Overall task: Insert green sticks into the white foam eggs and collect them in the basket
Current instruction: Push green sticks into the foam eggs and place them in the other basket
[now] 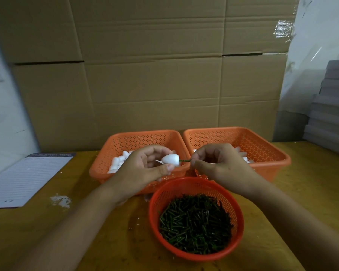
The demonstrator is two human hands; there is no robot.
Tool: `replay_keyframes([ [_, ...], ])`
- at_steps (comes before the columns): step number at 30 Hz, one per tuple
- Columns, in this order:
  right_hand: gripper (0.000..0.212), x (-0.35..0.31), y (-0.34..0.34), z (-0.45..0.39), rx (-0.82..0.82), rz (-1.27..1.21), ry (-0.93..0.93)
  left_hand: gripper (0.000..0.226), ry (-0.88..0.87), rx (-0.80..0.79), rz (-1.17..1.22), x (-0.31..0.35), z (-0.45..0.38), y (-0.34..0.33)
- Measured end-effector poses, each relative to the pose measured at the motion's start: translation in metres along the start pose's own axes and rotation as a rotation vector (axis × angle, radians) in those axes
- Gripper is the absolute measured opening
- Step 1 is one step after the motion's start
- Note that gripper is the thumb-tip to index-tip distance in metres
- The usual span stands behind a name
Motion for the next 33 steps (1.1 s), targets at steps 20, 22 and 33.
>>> replay_keyframes([
  [20, 0.019, -0.002, -0.009, -0.002, -0.005, 0.014, 0.023, 0.032, -0.021, 0.005, 0.006, 0.002, -0.001, -0.001],
  [22, 0.019, -0.002, -0.009, -0.002, -0.003, 0.006, 0.023, 0.032, -0.026, 0.005, 0.012, 0.003, 0.0, -0.001],
  [33, 0.018, -0.003, -0.002, -0.001, -0.006, -0.037, 0.023, 0.035, -0.015, 0.022, -0.006, 0.01, 0.003, 0.007],
])
Point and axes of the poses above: each hand's wrist, its own z-axis away from the middle knuckle, its own y-axis out of the back of the hand, x = y × z, the point moved 9 cm from there along -z, towards the middle knuckle, and after that the axes turned 14 degrees about -x, right-handed, at the moved point
